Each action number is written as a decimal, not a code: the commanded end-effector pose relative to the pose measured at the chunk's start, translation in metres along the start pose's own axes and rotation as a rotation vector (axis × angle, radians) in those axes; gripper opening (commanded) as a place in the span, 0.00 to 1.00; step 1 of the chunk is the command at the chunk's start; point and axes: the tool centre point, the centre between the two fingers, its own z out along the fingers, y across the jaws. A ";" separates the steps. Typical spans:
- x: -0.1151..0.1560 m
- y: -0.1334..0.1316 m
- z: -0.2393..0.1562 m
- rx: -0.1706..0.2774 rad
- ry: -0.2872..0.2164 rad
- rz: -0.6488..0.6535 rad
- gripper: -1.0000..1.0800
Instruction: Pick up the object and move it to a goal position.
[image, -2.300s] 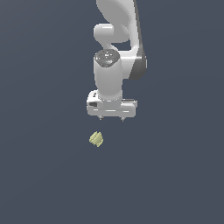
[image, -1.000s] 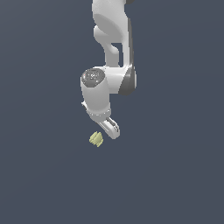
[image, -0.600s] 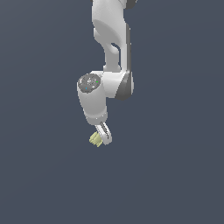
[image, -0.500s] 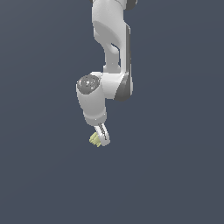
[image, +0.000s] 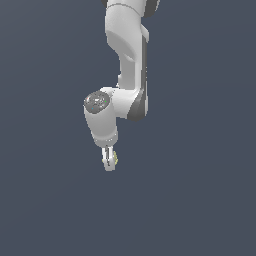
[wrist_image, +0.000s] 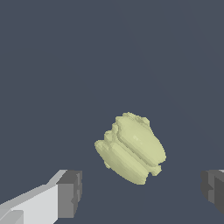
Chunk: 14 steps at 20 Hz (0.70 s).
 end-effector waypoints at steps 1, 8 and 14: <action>0.003 -0.001 0.002 0.000 0.003 0.046 0.96; 0.008 -0.001 0.006 -0.001 0.009 0.114 0.96; 0.008 -0.001 0.008 -0.001 0.009 0.116 0.96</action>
